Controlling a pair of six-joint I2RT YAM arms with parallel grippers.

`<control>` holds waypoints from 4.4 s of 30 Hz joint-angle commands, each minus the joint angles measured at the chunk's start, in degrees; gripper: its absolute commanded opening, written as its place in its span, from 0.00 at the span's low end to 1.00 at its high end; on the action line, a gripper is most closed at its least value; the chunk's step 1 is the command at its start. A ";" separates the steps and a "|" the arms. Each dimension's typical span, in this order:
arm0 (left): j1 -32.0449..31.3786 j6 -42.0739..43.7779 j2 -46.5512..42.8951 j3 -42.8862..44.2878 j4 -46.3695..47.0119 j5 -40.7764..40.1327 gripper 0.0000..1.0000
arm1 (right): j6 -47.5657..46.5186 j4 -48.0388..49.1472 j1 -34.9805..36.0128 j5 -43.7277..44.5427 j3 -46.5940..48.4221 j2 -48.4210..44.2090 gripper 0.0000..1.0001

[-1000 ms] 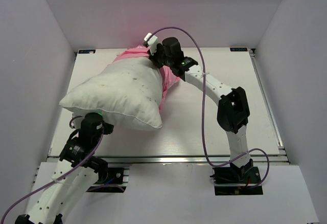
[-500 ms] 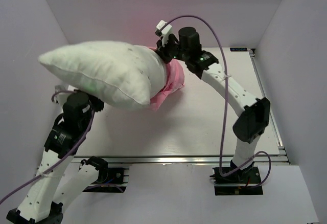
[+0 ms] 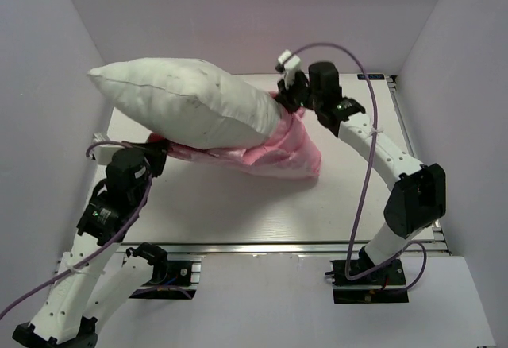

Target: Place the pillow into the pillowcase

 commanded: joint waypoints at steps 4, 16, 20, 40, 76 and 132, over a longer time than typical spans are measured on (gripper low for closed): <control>-0.03 4.06 -10.73 -18.88 9.85 8.18 0.00 | -4.29 5.16 1.96 0.35 -25.67 -11.27 0.00; -0.03 6.35 -22.44 -29.30 10.75 13.13 0.00 | 0.62 3.58 2.41 -2.03 -37.68 -23.86 0.06; -0.03 7.05 -21.30 -29.39 12.42 14.09 0.00 | 2.65 4.20 2.41 -0.80 -32.41 -19.82 0.21; -0.03 8.28 -21.30 -29.48 12.86 14.36 0.00 | 0.02 4.47 3.11 4.91 -13.86 -6.63 0.54; -0.03 30.94 11.47 11.46 29.38 10.50 0.00 | 18.48 -10.92 16.37 -20.49 19.83 -4.15 0.00; 9.81 14.35 25.81 10.34 32.90 39.23 0.00 | 7.22 21.87 -4.10 5.45 -10.41 -12.25 0.00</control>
